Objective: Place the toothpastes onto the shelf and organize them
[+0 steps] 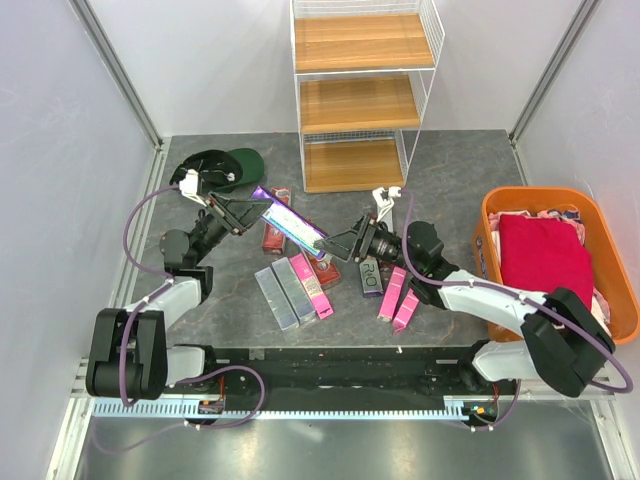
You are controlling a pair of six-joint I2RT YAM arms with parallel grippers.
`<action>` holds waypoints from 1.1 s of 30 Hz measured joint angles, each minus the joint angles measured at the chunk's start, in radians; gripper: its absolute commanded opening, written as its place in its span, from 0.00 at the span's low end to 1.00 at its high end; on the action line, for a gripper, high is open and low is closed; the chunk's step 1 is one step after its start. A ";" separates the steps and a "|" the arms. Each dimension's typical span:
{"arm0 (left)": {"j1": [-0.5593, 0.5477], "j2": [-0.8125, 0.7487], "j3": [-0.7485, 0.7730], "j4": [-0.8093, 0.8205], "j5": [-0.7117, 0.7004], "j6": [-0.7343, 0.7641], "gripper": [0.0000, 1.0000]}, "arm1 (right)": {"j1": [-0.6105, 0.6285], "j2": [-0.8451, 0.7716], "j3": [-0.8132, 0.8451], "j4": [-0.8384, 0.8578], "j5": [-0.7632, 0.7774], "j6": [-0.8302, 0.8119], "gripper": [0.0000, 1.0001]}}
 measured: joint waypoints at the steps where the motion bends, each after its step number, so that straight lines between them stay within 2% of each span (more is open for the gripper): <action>1: 0.000 0.002 0.000 0.000 0.000 -0.003 0.05 | 0.001 0.011 0.000 0.015 -0.003 0.007 0.58; 3: 0.001 0.006 0.000 0.001 0.000 -0.010 0.06 | 0.001 0.023 0.000 0.032 -0.009 0.024 0.50; 4: 0.001 0.010 0.000 0.001 0.000 -0.013 0.11 | 0.001 0.024 0.000 0.037 -0.009 0.030 0.48; 6: 0.003 0.013 0.000 0.001 0.000 -0.023 0.28 | 0.001 0.024 0.000 0.045 -0.008 0.043 0.43; 7: 0.004 0.014 0.000 0.002 0.000 -0.026 0.47 | 0.001 0.024 0.000 0.046 -0.008 0.048 0.42; 8: 0.005 0.014 0.000 0.003 0.000 -0.028 0.55 | 0.001 0.023 0.000 0.046 -0.008 0.050 0.41; 10: 0.006 0.015 0.000 0.006 0.003 -0.033 0.78 | 0.001 0.014 0.000 0.038 -0.005 0.050 0.40; 13: 0.015 0.020 0.000 0.012 0.010 -0.043 0.89 | 0.001 -0.011 0.000 0.005 0.001 0.038 0.37; 18: 0.038 0.033 0.000 0.015 0.031 -0.047 0.94 | 0.002 -0.060 0.000 -0.061 0.026 0.012 0.35; 20: 0.056 0.031 0.000 0.017 0.039 -0.047 1.00 | 0.003 -0.077 0.001 -0.091 0.042 0.001 0.34; 25: 0.105 -0.035 0.001 -0.074 0.053 -0.001 1.00 | 0.003 -0.124 0.032 -0.221 0.103 -0.054 0.33; 29: 0.112 -0.198 0.034 -0.352 0.033 0.154 1.00 | 0.000 -0.150 0.098 -0.335 0.155 -0.102 0.33; 33: 0.112 -0.372 0.103 -0.668 -0.064 0.352 1.00 | -0.020 -0.156 0.180 -0.410 0.185 -0.134 0.33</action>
